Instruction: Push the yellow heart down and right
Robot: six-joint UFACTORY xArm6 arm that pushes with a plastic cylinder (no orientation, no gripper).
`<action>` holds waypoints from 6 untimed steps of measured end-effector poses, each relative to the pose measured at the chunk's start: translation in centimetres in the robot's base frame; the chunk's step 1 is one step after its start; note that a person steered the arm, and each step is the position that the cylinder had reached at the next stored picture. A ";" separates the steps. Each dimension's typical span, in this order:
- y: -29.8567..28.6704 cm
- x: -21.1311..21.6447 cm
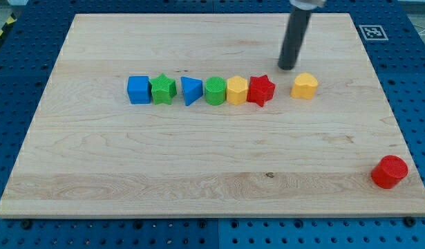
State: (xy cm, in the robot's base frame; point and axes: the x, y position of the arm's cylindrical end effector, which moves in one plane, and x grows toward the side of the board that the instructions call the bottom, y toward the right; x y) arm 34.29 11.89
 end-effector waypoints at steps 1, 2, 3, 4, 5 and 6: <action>-2.3 0.1; -0.6 1.5; 2.0 3.3; 2.8 5.4; 3.4 8.1; 6.1 11.2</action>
State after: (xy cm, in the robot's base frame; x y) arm 45.50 17.95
